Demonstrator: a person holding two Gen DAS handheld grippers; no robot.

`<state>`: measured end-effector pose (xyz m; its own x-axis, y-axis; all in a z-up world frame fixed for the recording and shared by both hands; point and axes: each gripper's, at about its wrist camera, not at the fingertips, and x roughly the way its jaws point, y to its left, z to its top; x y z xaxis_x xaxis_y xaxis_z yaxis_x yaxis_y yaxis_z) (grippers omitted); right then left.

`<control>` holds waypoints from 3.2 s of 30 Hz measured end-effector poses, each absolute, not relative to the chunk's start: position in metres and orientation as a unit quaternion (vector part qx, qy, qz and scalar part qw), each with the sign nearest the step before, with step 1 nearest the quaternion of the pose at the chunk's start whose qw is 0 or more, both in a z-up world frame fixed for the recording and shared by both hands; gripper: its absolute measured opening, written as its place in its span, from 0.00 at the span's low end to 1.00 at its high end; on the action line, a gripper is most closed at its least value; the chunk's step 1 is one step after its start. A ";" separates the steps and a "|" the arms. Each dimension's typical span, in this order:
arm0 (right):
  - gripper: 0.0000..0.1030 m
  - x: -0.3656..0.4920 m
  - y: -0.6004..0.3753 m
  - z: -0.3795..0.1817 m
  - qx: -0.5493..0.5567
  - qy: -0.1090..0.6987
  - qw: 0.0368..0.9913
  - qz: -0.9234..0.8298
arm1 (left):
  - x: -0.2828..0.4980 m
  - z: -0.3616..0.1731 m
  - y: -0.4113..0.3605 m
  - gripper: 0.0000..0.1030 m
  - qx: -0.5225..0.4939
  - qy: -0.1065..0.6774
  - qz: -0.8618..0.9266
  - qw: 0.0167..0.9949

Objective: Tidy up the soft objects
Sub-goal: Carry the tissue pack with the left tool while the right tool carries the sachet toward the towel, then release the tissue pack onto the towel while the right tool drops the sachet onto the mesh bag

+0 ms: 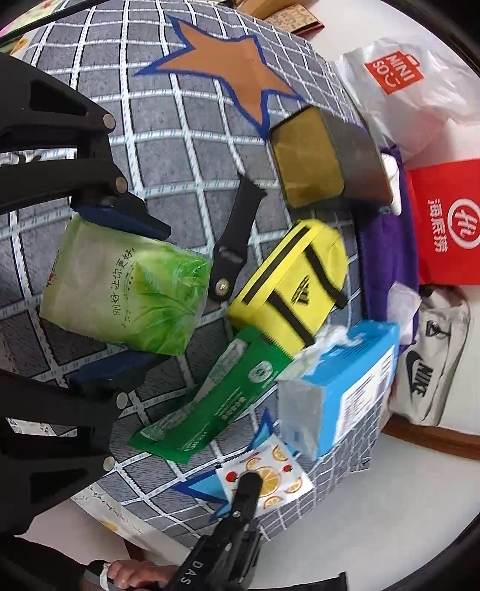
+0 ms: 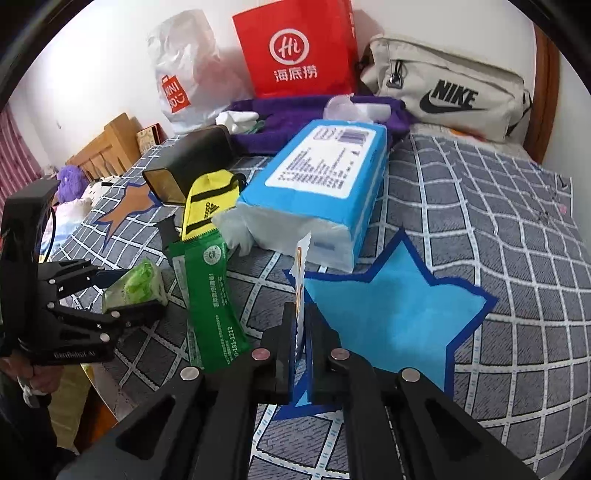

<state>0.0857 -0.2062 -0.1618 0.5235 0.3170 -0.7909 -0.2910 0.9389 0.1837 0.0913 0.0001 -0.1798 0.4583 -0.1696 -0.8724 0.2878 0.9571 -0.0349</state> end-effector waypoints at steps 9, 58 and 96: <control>0.04 0.089 -0.203 -0.141 0.011 0.447 0.874 0.189 | 0.102 -0.150 0.026 0.54 0.009 0.490 -0.101 0.866; 0.04 0.212 -0.195 -0.030 -0.009 0.376 0.906 0.195 | 0.215 -0.040 0.062 0.55 -0.043 0.412 -0.041 0.909; 0.04 0.362 -0.158 -0.112 -0.009 0.456 0.855 0.247 | 0.368 -0.084 0.060 0.55 -0.056 0.447 -0.038 0.892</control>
<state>0.3619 -0.1583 -0.1119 0.4614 0.4146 -0.7843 -0.4312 0.8774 0.2102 0.3680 0.0603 -0.0841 0.5974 -0.1178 -0.7932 0.0181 0.9909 -0.1335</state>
